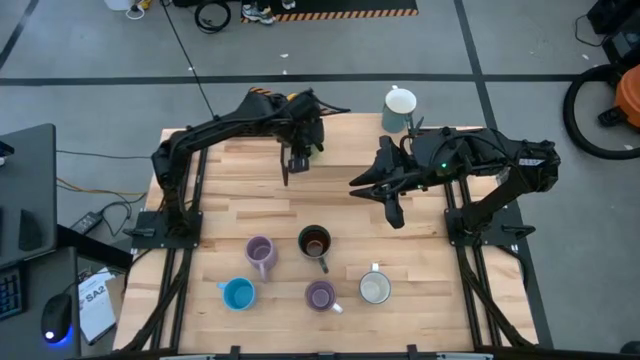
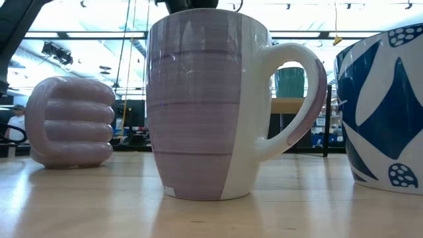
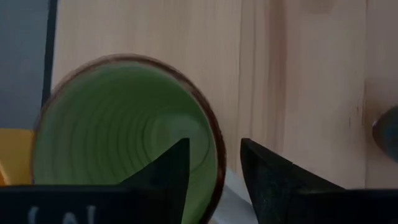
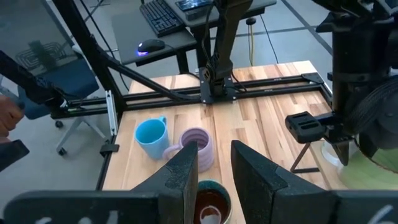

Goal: Place coffee mugs
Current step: Put the green and white mug on the shelf

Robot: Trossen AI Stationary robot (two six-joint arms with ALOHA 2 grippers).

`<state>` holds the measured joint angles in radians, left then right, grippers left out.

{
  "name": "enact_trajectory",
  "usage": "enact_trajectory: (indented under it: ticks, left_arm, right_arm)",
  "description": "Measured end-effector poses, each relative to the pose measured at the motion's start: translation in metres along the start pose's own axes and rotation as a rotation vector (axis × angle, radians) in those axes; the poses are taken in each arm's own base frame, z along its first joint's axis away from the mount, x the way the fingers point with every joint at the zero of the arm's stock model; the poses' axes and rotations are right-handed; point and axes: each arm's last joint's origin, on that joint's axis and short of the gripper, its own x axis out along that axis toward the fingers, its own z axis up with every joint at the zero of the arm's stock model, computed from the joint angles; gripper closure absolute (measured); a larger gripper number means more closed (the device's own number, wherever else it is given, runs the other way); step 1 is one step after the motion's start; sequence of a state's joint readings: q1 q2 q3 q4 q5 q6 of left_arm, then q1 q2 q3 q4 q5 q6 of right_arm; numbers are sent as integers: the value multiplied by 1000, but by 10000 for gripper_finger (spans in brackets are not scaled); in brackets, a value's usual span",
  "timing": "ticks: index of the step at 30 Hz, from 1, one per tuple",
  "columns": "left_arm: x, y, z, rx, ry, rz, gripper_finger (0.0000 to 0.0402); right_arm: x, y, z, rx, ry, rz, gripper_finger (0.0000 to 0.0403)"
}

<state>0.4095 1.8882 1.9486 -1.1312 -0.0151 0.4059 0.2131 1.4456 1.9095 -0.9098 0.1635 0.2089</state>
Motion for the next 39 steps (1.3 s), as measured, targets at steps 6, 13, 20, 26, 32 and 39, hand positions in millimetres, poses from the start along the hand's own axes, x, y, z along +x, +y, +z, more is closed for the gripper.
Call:
enact_trajectory:
  ticks: [6,13,20,26,32,39]
  left_arm:
    - [1,2,-2,-19,17,8,287]
    - [1,3,-2,-88,18,13,314]
    - [1,3,-2,-140,26,32,335]
    - [1,3,-6,-163,64,24,338]
    - [1,9,-14,-190,102,-6,338]
    - [-10,13,-10,-185,70,9,338]
  right_arm:
    - [0,0,0,-7,3,-1,301]
    - [0,0,0,-10,3,-2,301]
    - [0,-1,0,-19,3,-5,301]
    - [0,-2,0,-19,3,-6,301]
    - [0,-2,0,-22,4,0,301]
    - [0,-2,0,-23,5,0,301]
